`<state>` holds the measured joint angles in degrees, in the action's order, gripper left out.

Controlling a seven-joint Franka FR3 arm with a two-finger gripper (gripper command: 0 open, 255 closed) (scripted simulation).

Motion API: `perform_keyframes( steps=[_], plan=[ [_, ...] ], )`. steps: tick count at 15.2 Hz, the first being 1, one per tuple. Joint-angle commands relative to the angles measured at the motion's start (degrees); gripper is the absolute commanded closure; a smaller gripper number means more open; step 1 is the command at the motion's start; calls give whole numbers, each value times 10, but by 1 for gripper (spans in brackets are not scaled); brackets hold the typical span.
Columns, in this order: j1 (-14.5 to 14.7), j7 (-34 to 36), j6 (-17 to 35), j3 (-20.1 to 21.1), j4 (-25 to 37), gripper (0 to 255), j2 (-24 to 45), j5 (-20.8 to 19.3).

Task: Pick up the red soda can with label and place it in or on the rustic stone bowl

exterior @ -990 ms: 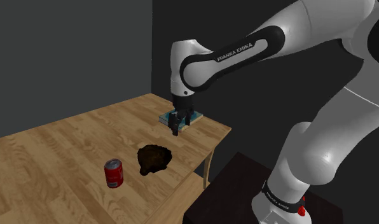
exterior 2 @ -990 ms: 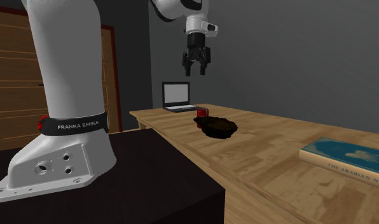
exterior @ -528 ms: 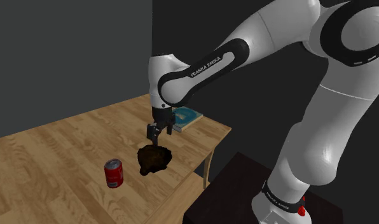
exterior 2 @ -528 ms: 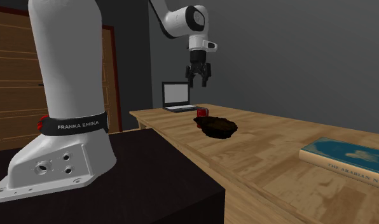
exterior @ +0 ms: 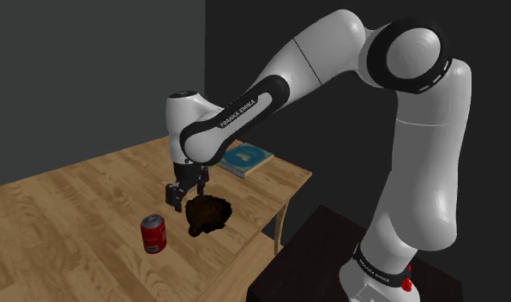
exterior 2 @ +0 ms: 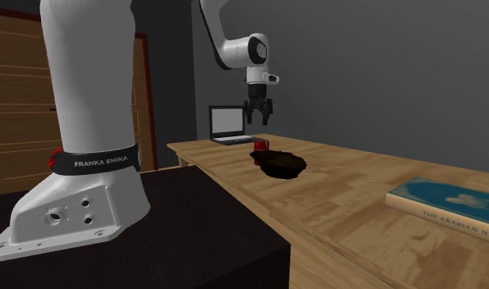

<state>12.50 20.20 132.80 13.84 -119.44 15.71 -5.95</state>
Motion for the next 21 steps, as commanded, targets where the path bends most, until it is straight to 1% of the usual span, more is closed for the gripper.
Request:
perform_keyframes(
  steps=[1, 5, 9, 16, 21],
  plan=[
    [11, 16, 12, -2, 37, 0, 46, -15],
    [37, 43, 15, -9, 123, 0, 131, -37],
    [64, 60, 8, -17, 220, 0, 215, -53],
    [69, 65, 41, -25, 225, 0, 253, -61],
    [70, 66, 44, -26, 225, 0, 256, -62]
  ],
)
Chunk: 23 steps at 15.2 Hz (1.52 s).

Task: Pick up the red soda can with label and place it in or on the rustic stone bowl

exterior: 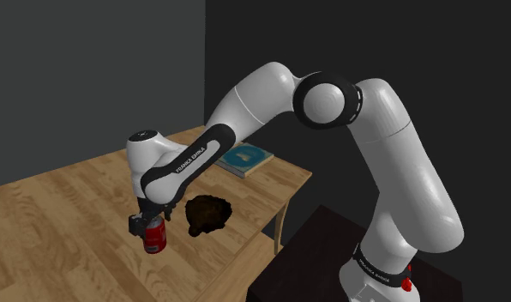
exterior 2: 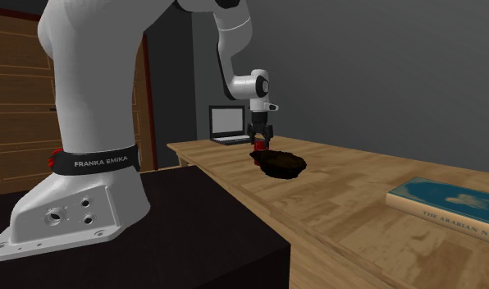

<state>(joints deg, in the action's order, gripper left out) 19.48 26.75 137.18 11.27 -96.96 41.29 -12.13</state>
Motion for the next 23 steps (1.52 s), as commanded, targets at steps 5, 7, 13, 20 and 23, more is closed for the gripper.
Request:
perform_keyframes(
  steps=[5, 7, 13, 20, 23],
  plan=[
    [0, 0, 0, 0, 1, 255, 1, 0],
    [0, 0, 0, 0, 1, 255, 1, 0],
    [0, 0, 0, 0, 0, 255, 1, 0],
    [-5, -6, -33, 8, -4, 255, -38, 9],
    [-7, -8, -48, 11, -4, 255, -53, 13]
  ],
)
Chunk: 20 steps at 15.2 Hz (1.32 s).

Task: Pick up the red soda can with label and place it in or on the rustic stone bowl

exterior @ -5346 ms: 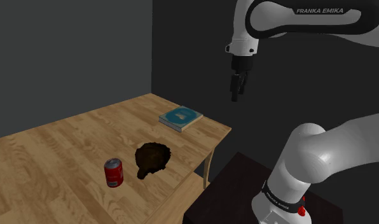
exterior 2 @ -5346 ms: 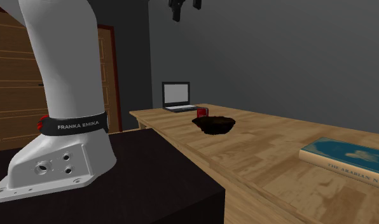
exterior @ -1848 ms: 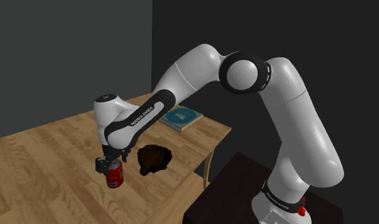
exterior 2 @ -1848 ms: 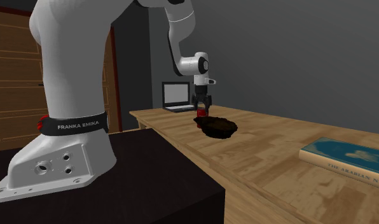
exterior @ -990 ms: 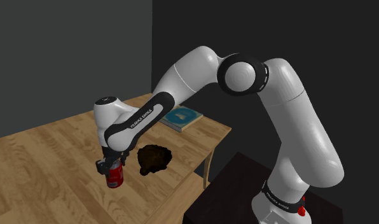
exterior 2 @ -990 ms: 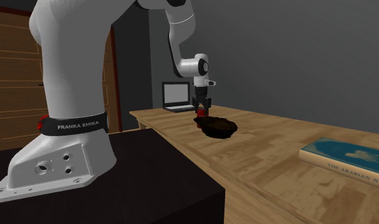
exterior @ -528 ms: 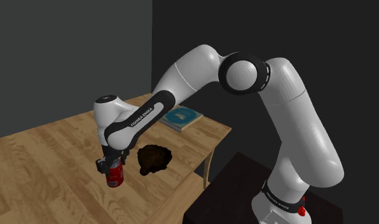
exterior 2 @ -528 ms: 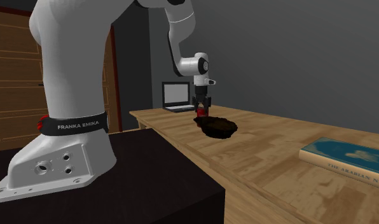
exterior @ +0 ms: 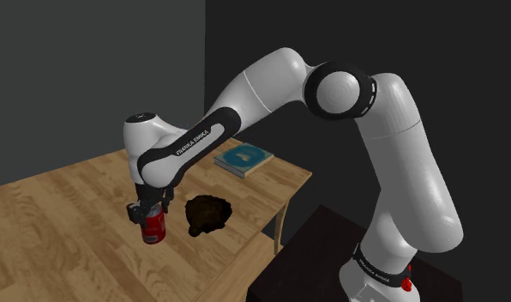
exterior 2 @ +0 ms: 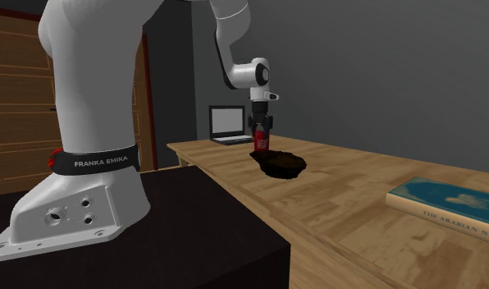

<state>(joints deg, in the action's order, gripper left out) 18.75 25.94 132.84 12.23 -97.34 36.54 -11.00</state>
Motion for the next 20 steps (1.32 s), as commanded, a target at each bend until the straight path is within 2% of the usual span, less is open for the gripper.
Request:
perform_keyframes(
  steps=[1, 20],
  plan=[
    [-1, -1, -10, 2, 0, 255, -10, 3],
    [-10, -16, -118, 17, 31, 255, -89, 26]
  ],
)
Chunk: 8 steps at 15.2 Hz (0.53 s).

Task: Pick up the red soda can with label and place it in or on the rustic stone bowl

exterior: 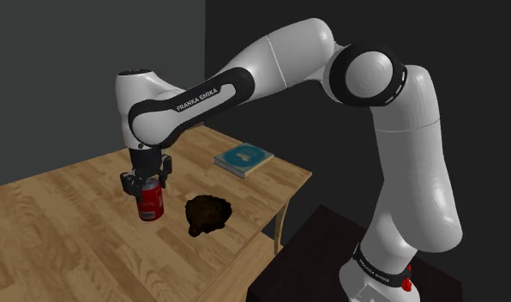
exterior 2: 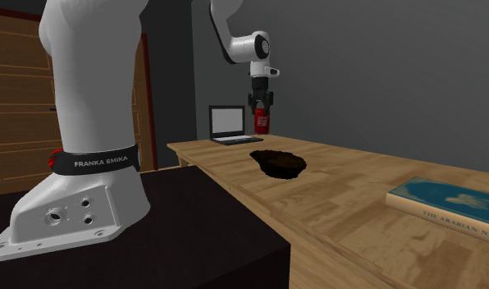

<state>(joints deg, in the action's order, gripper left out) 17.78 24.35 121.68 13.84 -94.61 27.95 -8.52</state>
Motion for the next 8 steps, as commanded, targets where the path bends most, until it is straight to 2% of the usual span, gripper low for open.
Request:
perform_keyframes(
  steps=[1, 3, 8],
  plan=[
    [0, -1, -13, 1, 6, 255, -7, 2],
    [-1, -2, -20, 2, 10, 255, -11, 3],
    [-48, -55, 7, -3, -98, 255, -95, 25]
  ],
)
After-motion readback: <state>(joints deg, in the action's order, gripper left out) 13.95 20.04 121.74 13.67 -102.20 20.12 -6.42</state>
